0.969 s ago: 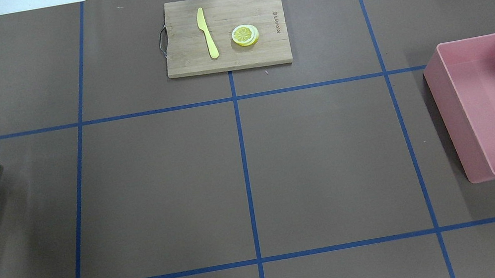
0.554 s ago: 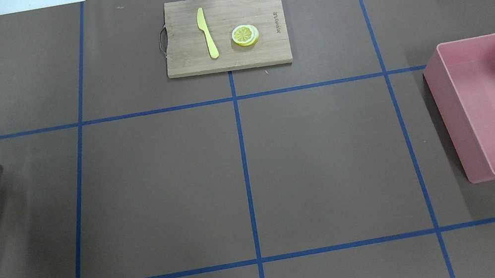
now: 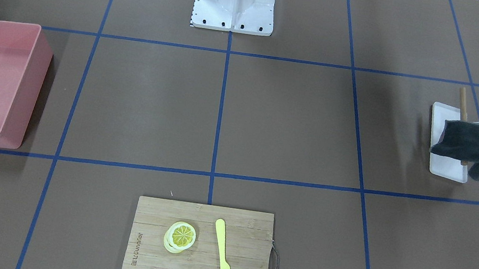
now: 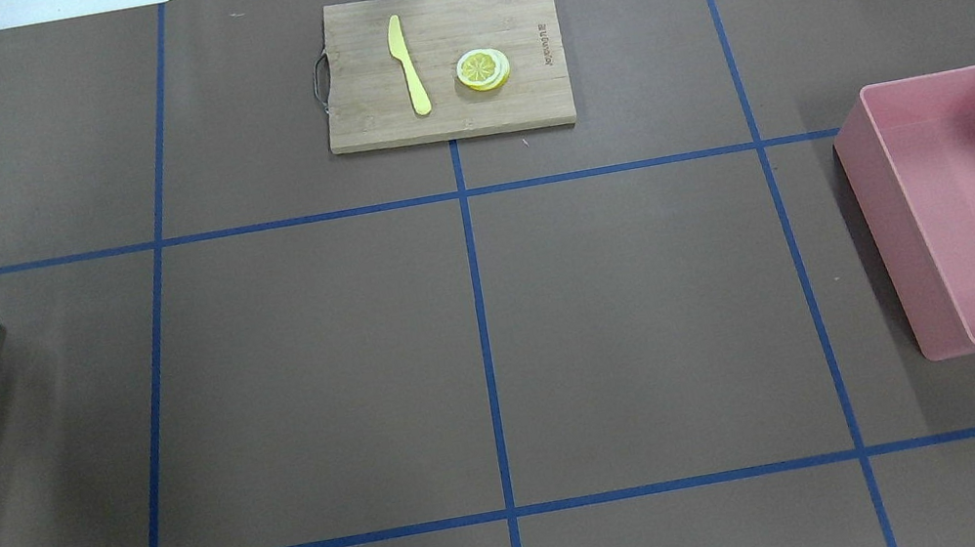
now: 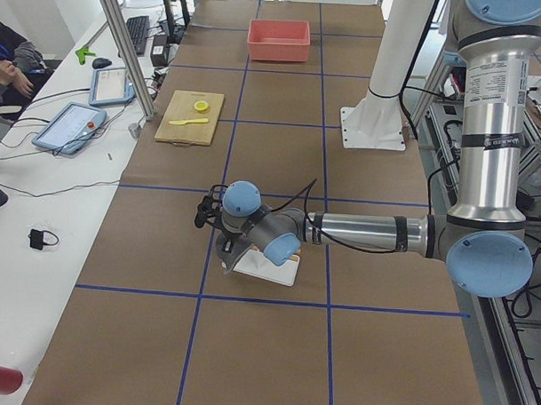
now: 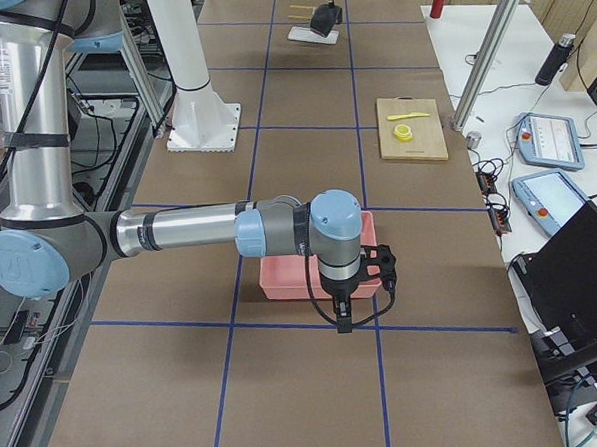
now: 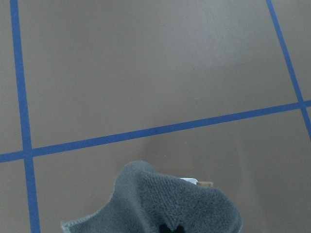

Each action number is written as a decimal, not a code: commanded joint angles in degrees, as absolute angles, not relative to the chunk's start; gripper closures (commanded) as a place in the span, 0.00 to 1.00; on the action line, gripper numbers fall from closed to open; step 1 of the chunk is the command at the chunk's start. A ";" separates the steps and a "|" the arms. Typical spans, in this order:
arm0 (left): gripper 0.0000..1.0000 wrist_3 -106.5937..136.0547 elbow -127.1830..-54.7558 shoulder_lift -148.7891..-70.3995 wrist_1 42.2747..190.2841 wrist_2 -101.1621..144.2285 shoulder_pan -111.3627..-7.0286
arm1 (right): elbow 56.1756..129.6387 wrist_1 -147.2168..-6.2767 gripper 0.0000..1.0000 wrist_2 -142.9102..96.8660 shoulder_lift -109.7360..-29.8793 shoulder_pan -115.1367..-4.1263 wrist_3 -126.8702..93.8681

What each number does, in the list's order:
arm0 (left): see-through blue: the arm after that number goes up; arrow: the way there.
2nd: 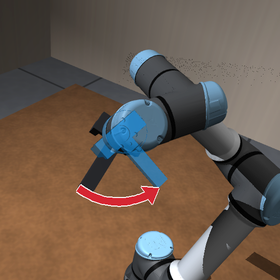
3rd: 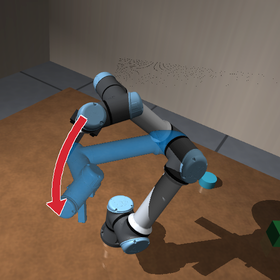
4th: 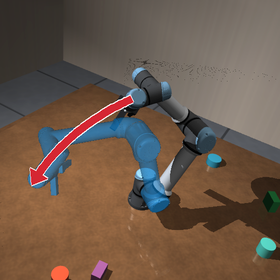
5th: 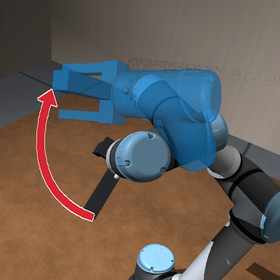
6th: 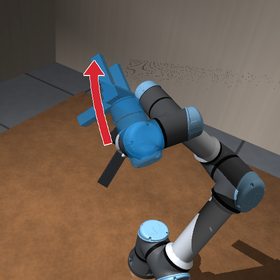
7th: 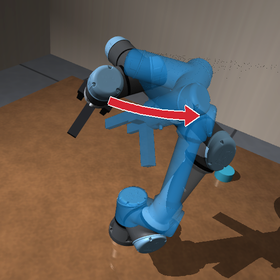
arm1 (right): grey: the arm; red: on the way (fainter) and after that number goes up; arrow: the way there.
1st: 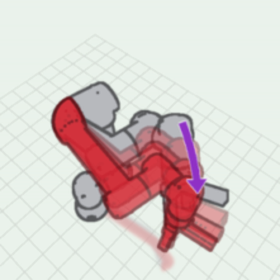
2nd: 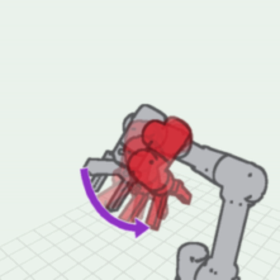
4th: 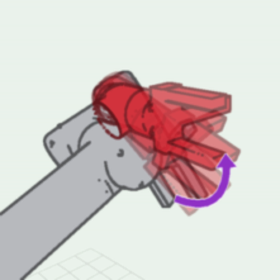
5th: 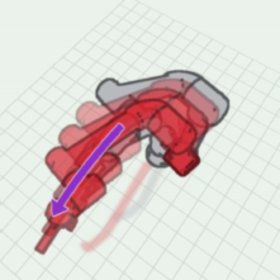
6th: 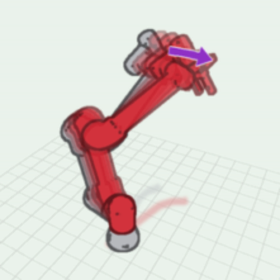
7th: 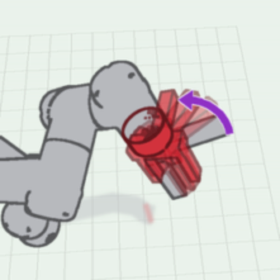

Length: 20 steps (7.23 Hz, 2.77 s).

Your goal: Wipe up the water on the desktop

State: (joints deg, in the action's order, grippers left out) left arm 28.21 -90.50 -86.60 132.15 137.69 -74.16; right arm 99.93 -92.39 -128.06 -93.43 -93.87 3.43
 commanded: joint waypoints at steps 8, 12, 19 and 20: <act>1.00 42.24 -95.79 -94.30 127.18 142.47 -74.88 | 105.21 -88.25 0.00 -134.55 -91.41 -93.52 1.33; 1.00 54.99 -97.21 -99.12 127.35 141.94 -73.75 | 104.15 -72.19 0.17 -135.97 -92.11 -86.60 0.35; 1.00 80.27 -99.41 -107.73 127.44 136.85 -66.10 | 106.60 -53.98 0.01 -123.78 -84.21 -64.81 -42.39; 1.00 86.94 -99.75 -109.93 127.44 133.97 -64.88 | 108.44 -54.05 0.00 -118.53 -82.89 -60.34 -47.58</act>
State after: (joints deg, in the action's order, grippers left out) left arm 79.07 -99.42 -107.32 127.44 136.36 -66.25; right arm 106.74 -55.65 -124.40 -84.36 -65.78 -39.91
